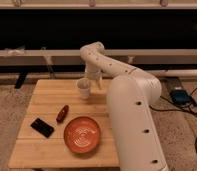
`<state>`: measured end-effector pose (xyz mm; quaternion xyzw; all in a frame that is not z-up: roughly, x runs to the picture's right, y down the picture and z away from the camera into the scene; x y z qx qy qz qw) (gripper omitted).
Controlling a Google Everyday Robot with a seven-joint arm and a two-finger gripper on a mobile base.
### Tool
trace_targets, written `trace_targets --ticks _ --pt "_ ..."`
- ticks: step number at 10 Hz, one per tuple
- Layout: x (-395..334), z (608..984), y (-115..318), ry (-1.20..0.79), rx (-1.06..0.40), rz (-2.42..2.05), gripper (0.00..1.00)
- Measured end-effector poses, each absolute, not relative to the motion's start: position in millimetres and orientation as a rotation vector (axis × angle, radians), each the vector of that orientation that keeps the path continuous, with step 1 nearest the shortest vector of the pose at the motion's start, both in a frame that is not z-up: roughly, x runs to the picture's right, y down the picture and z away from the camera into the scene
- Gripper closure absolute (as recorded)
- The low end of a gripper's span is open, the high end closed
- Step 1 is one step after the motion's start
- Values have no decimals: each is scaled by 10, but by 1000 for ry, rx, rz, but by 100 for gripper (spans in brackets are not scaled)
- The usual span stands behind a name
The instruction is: Place the ceramic cup in the ceramic bowl
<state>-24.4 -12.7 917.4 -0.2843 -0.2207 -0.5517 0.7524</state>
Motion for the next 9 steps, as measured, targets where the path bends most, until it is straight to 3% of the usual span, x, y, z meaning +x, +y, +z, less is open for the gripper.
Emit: trace_targets --ticks 5,9 --pt "-302 8876 38 -539 -570 -1165 99" --pt "-519 8398 242 -587 -480 -1188 100"
